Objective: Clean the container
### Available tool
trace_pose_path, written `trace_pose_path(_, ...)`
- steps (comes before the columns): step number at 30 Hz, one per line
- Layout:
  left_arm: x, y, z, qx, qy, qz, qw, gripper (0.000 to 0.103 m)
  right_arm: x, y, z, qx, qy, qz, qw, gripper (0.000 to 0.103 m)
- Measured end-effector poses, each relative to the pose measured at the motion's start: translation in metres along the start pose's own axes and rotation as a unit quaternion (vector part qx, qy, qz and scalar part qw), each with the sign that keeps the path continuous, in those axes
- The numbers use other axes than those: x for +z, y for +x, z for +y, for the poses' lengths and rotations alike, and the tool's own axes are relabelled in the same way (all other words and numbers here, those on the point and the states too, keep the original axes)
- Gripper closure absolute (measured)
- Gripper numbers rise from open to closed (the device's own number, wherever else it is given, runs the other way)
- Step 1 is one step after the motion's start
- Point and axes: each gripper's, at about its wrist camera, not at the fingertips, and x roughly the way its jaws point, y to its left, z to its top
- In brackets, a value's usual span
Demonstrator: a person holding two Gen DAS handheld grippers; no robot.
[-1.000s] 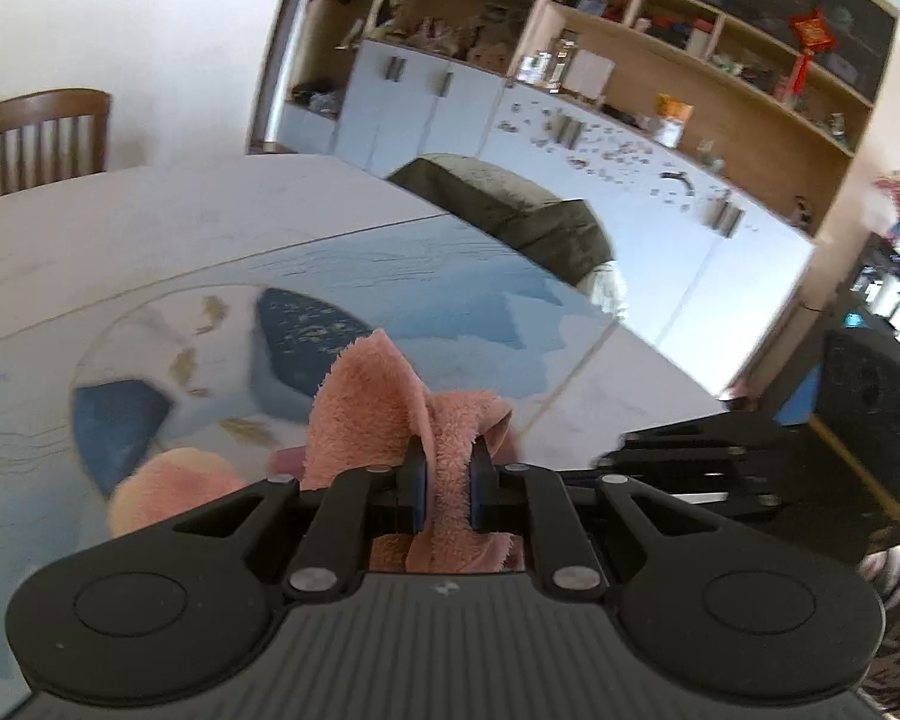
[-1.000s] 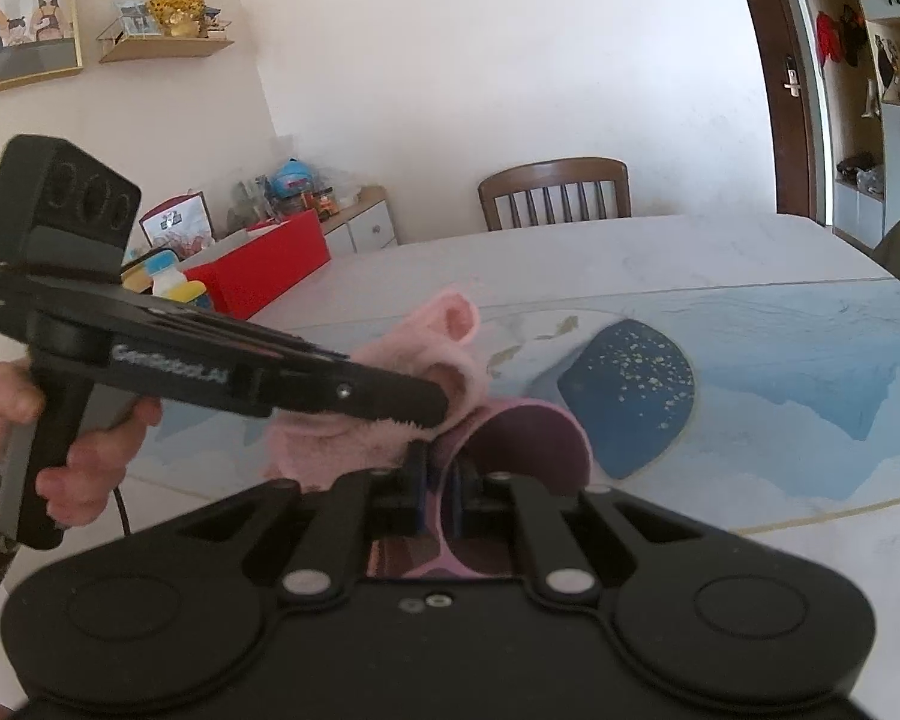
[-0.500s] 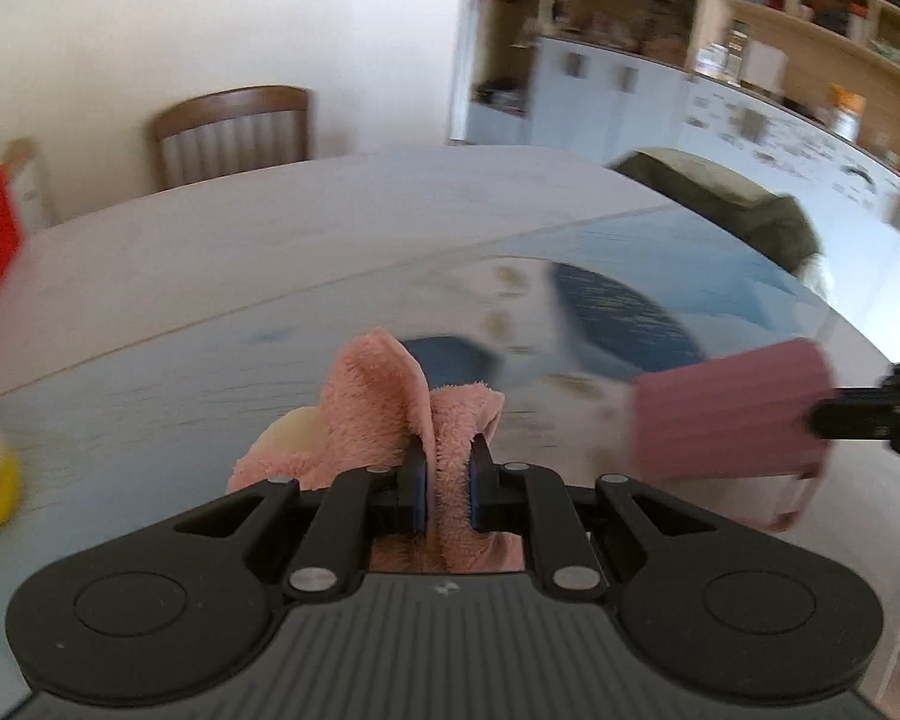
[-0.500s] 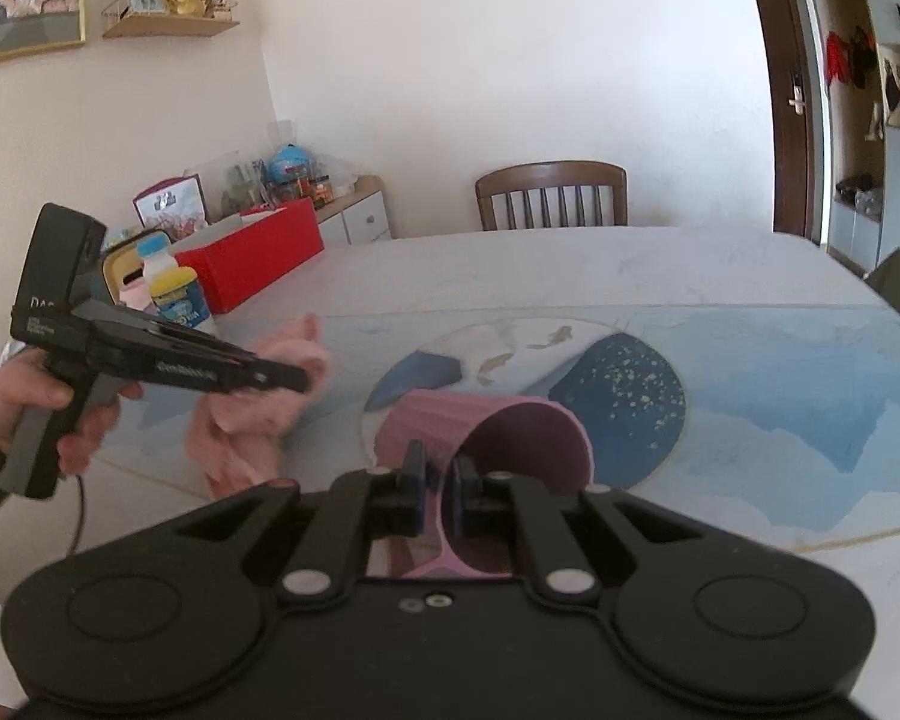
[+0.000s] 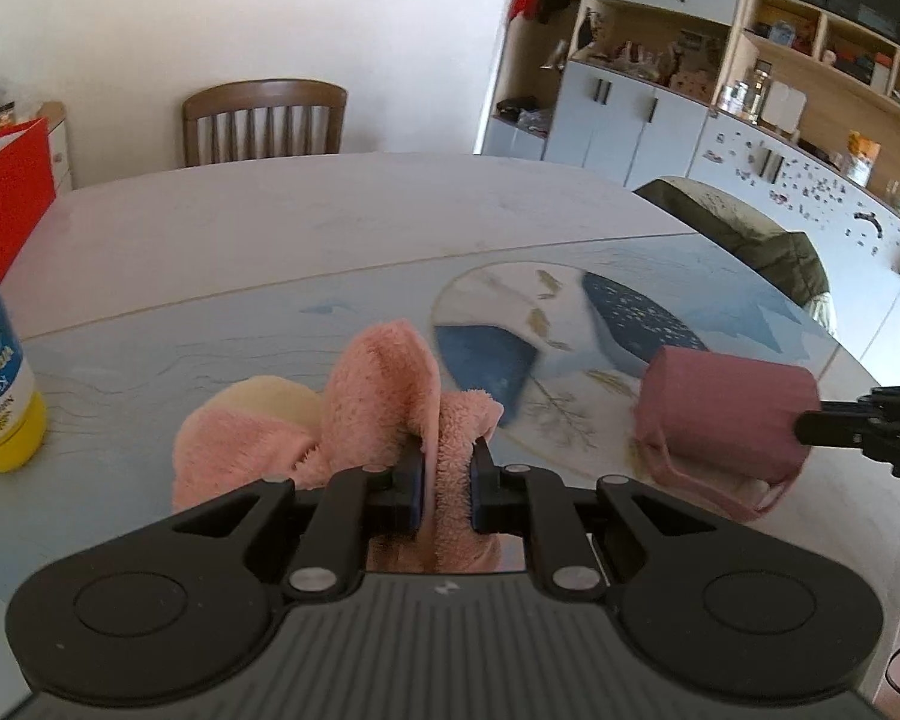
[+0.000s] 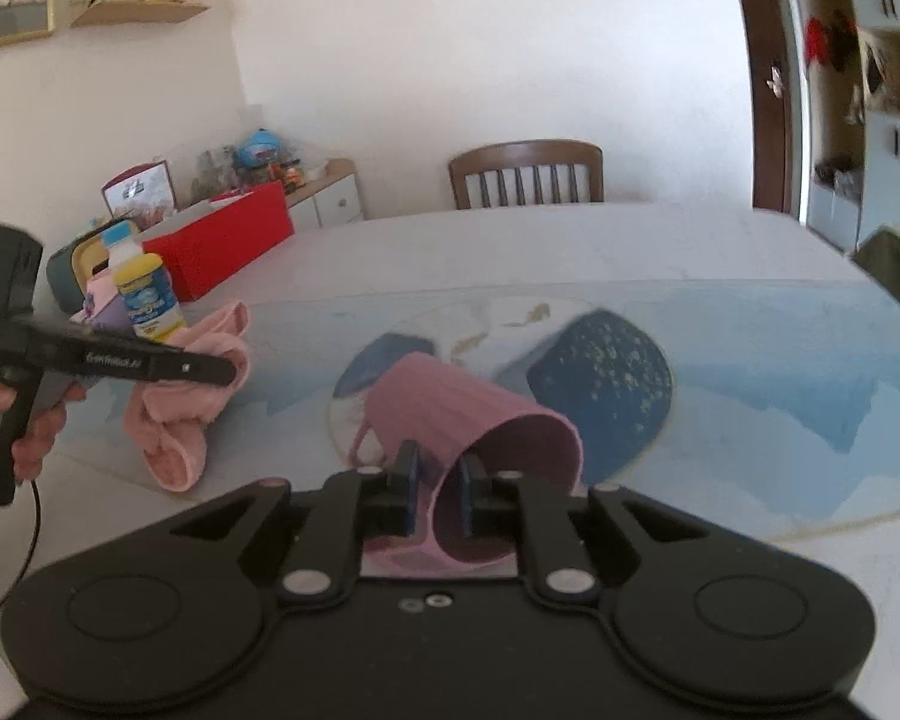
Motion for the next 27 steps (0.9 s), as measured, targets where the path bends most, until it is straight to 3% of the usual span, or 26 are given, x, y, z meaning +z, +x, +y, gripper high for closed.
trace_pose_path(4, -0.003, -0.011, -0.013, 0.008, 0.014, -0.008, 0.9998, 0.073, -0.005, -0.007, 0.0, -0.015, -0.006, -0.005, 1.0, 0.083)
trace_pose_path(6, -0.006, -0.02, -0.02, 0.01, 0.022, -0.019, 0.9995, 0.044, -0.007, -0.011, -0.001, -0.019, -0.003, -0.009, 1.0, 0.077)
trace_pose_path(8, -0.01, -0.03, -0.029, 0.013, 0.031, -0.037, 0.9987, 0.029, -0.009, -0.016, -0.002, -0.024, 0.001, -0.016, 1.0, 0.068)
trace_pose_path(15, -0.025, -0.049, -0.056, 0.03, 0.042, -0.045, 0.9977, 0.02, -0.019, -0.031, 0.005, -0.012, 0.015, -0.042, 0.999, 0.047)
trace_pose_path(22, -0.041, -0.057, -0.074, 0.046, 0.039, -0.043, 0.9972, 0.017, -0.026, -0.036, 0.028, -0.012, 0.005, -0.053, 0.998, 0.041)
trace_pose_path(27, -0.05, -0.061, -0.084, 0.052, 0.038, -0.045, 0.9969, 0.0, -0.031, -0.041, 0.042, -0.02, -0.001, -0.062, 0.998, 0.039)
